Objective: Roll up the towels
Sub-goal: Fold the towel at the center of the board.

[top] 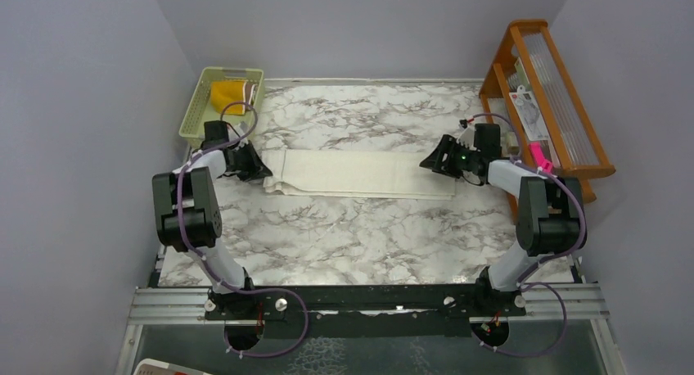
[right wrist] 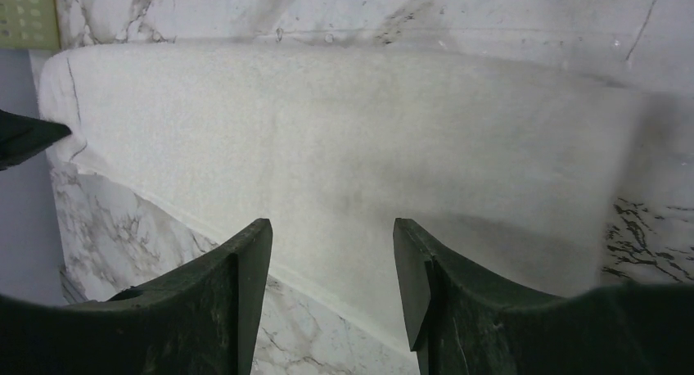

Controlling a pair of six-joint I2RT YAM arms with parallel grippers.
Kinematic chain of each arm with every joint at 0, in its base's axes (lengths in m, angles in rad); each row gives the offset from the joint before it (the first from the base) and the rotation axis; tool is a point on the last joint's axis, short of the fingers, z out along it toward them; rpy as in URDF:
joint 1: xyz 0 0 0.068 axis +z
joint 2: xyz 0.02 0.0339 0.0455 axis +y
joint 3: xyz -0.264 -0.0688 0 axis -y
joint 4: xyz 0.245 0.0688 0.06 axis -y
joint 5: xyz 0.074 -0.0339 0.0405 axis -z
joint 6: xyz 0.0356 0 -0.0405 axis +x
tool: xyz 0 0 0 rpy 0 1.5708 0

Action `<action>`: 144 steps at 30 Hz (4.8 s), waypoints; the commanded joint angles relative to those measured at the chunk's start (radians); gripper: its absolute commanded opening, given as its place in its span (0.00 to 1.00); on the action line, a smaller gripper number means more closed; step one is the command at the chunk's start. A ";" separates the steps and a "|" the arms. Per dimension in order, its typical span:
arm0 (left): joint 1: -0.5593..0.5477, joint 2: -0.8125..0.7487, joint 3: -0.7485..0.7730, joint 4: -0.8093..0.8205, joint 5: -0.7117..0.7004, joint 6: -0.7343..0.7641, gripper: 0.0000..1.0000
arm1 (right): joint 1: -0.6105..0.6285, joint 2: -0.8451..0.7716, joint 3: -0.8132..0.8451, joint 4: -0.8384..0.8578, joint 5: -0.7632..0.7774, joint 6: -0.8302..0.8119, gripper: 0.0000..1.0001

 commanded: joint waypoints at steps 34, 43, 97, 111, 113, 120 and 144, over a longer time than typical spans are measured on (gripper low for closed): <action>-0.280 -0.274 0.318 -0.419 -0.802 0.053 0.00 | 0.209 -0.121 0.086 -0.111 0.153 -0.065 0.68; -0.126 -0.274 0.193 -0.366 -0.725 0.047 0.00 | 0.307 0.084 0.208 -0.010 0.034 -0.018 0.67; 0.151 0.062 -0.217 0.088 0.169 0.001 0.66 | -0.025 0.174 -0.052 0.222 -0.134 0.043 0.70; 0.172 0.090 -0.228 -0.020 0.000 0.030 0.67 | -0.025 0.164 -0.069 0.264 -0.188 0.054 0.70; 0.195 0.077 -0.229 -0.050 -0.072 0.033 0.70 | -0.025 0.165 -0.072 0.272 -0.193 0.059 0.70; 0.209 0.072 -0.233 -0.090 -0.170 0.050 0.75 | -0.025 0.175 -0.095 0.320 -0.223 0.079 0.70; 0.183 -0.014 -0.244 -0.108 -0.299 0.004 0.75 | 0.050 -0.077 -0.159 0.309 0.107 -0.026 0.79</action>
